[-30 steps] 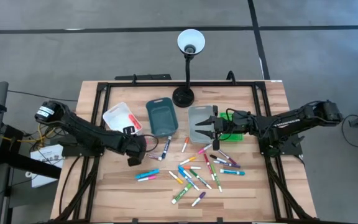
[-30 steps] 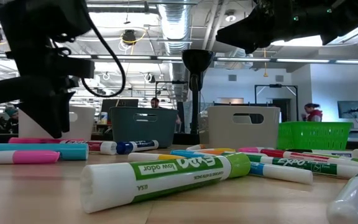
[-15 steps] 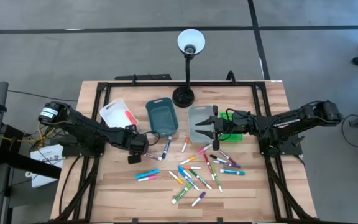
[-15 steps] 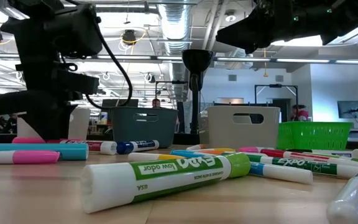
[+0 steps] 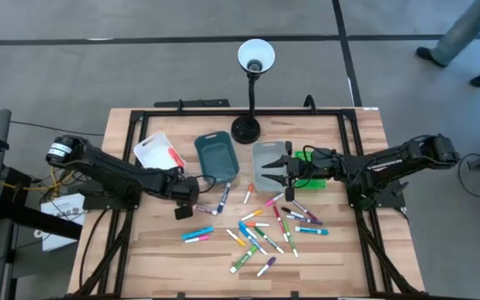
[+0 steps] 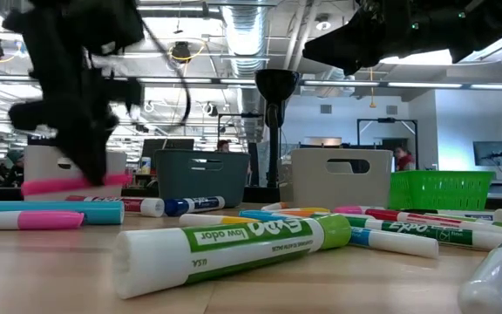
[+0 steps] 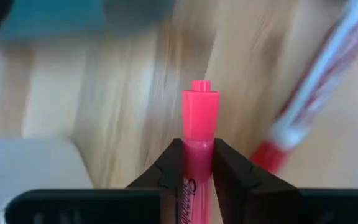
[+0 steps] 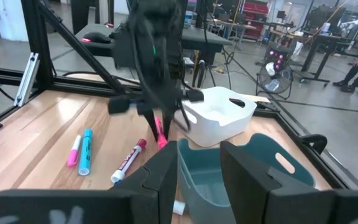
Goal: Pick & Place Markers
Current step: Put the pink highlighter pen into the white bin
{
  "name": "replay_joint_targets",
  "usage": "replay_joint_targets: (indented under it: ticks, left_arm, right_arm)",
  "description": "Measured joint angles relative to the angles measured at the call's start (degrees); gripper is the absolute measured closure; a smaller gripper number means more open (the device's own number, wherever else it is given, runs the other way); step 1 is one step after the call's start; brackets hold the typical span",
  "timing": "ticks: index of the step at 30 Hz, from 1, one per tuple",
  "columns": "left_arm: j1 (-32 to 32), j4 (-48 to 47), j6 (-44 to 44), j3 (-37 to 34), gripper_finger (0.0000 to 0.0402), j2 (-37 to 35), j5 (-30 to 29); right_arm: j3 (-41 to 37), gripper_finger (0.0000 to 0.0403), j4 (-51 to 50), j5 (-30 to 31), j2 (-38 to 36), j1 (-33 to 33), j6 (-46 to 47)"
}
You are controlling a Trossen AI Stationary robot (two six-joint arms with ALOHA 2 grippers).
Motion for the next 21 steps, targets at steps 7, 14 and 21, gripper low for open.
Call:
replay_joint_targets:
  ticks: [7,14,21]
  left_arm:
    - [-3.5,-3.5,-2.3,2.8,0.0341,-10.1,-10.5]
    - [1.5,-10.8,-11.0,3.4,0.0338,-20.7,-25.1]
    - [14.0,-17.1,-25.3,0.9,0.0336,-27.0,-22.5]
  right_arm:
    - [0.0,0.0290,0.0,0.0,0.0,0.0,0.1]
    - [0.0,0.0290,0.1,0.0,0.0,0.0,0.1]
    - [0.0,0.0290,0.1,0.0,0.0,0.0,0.1]
